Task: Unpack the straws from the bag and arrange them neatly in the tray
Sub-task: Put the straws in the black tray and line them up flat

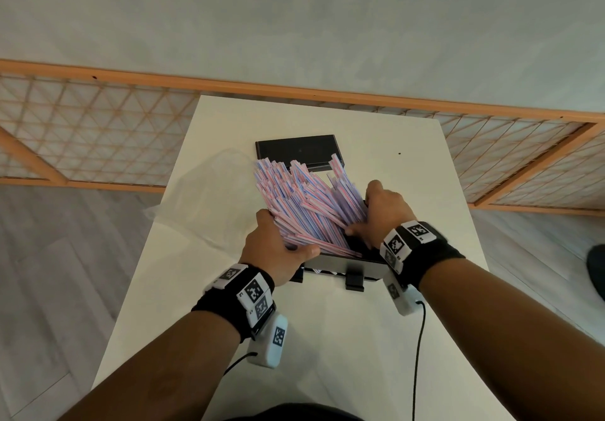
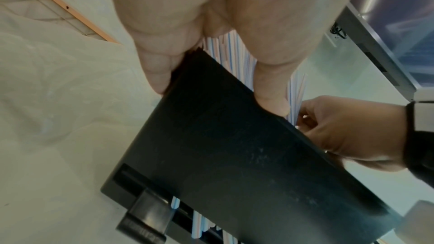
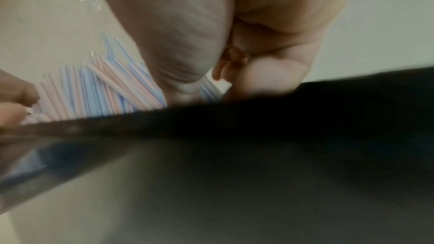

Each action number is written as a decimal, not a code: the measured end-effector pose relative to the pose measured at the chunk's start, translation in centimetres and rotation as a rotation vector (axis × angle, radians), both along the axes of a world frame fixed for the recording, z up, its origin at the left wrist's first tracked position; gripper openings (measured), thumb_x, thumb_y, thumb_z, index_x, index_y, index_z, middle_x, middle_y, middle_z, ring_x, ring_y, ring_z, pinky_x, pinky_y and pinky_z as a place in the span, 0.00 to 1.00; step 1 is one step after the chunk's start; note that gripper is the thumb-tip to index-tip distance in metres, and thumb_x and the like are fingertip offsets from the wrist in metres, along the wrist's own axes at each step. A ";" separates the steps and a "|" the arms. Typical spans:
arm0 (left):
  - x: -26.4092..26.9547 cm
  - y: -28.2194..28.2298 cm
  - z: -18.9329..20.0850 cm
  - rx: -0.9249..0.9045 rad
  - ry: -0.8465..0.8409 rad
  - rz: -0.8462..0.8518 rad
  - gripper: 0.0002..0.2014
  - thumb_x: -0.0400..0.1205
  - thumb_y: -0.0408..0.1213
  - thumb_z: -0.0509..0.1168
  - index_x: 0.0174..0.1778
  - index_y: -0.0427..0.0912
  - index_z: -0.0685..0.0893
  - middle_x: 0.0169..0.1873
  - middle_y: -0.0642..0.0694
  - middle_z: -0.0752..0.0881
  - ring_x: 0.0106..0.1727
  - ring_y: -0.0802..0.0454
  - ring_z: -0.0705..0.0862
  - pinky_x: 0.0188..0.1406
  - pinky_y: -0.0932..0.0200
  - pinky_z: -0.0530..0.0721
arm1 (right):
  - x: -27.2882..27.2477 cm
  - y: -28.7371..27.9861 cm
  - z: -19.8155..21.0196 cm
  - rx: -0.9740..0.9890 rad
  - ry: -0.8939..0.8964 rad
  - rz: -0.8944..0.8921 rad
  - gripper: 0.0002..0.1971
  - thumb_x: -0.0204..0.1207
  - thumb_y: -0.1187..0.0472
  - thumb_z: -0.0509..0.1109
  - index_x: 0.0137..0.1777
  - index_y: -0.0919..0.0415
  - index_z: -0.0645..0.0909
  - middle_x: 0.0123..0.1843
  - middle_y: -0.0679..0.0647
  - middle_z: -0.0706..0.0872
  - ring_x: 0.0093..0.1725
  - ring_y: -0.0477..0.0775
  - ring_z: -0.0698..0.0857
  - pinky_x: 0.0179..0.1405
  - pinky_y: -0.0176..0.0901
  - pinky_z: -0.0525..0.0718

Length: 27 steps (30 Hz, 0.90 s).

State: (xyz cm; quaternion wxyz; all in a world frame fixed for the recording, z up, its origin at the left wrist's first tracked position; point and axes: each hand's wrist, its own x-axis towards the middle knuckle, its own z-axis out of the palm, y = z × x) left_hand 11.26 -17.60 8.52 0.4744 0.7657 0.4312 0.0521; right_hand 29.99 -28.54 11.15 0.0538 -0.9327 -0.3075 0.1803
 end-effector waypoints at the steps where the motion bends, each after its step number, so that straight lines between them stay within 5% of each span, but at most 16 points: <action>1: 0.0 0.0 0.0 -0.002 -0.005 0.001 0.38 0.68 0.50 0.84 0.65 0.46 0.69 0.54 0.55 0.83 0.55 0.50 0.85 0.51 0.58 0.79 | 0.1 -0.2 0.1 -0.008 0.004 0.008 0.29 0.62 0.47 0.85 0.48 0.58 0.68 0.46 0.57 0.80 0.46 0.61 0.81 0.43 0.46 0.79; 4: 0.0 0.0 0.0 -0.011 -0.013 0.003 0.38 0.68 0.49 0.84 0.65 0.46 0.68 0.53 0.56 0.82 0.51 0.53 0.82 0.51 0.59 0.78 | 0.2 -1.0 0.3 -0.091 -0.009 0.082 0.23 0.68 0.45 0.80 0.31 0.52 0.68 0.34 0.51 0.79 0.39 0.56 0.78 0.30 0.38 0.71; 6: 0.0 0.0 -0.1 -0.011 -0.008 0.002 0.37 0.68 0.49 0.84 0.65 0.46 0.69 0.53 0.56 0.83 0.51 0.53 0.82 0.50 0.59 0.78 | 0.1 -1.3 0.1 -0.112 0.004 0.089 0.23 0.70 0.45 0.78 0.27 0.51 0.67 0.30 0.49 0.75 0.38 0.55 0.79 0.31 0.36 0.70; 11: 0.0 0.0 0.2 -0.003 0.001 0.003 0.37 0.68 0.49 0.84 0.65 0.46 0.69 0.52 0.56 0.82 0.50 0.53 0.81 0.50 0.59 0.78 | -0.9 -1.5 -0.9 -0.110 0.152 0.151 0.24 0.74 0.40 0.72 0.26 0.57 0.77 0.28 0.51 0.78 0.34 0.52 0.81 0.27 0.37 0.70; 14: 0.0 -0.1 0.2 0.005 -0.001 0.007 0.37 0.68 0.49 0.84 0.64 0.45 0.69 0.53 0.55 0.82 0.50 0.53 0.80 0.49 0.59 0.78 | -1.9 -1.5 -1.3 -0.074 0.258 0.217 0.25 0.79 0.38 0.64 0.34 0.59 0.85 0.31 0.54 0.82 0.37 0.53 0.83 0.32 0.41 0.76; 18: -0.1 -0.2 0.3 -0.001 -0.010 0.012 0.37 0.67 0.49 0.84 0.63 0.47 0.68 0.54 0.56 0.82 0.51 0.54 0.81 0.49 0.60 0.78 | -3.0 -1.5 -1.8 -0.025 0.299 0.224 0.30 0.80 0.32 0.56 0.38 0.59 0.82 0.37 0.56 0.84 0.43 0.57 0.83 0.47 0.48 0.81; 24: 0.2 -0.2 0.9 0.012 0.024 -0.030 0.34 0.70 0.54 0.80 0.63 0.46 0.68 0.54 0.55 0.81 0.54 0.51 0.83 0.50 0.59 0.78 | -3.5 -1.5 -2.0 -0.077 0.312 0.258 0.25 0.82 0.33 0.51 0.34 0.49 0.73 0.40 0.53 0.81 0.46 0.57 0.81 0.48 0.47 0.78; 27: 0.6 0.4 1.5 0.095 0.075 -0.007 0.27 0.76 0.58 0.72 0.62 0.43 0.75 0.58 0.46 0.83 0.60 0.44 0.82 0.58 0.51 0.80 | -3.5 -1.3 -1.8 -0.121 0.319 0.239 0.27 0.83 0.33 0.51 0.33 0.51 0.75 0.42 0.55 0.83 0.49 0.59 0.82 0.47 0.45 0.76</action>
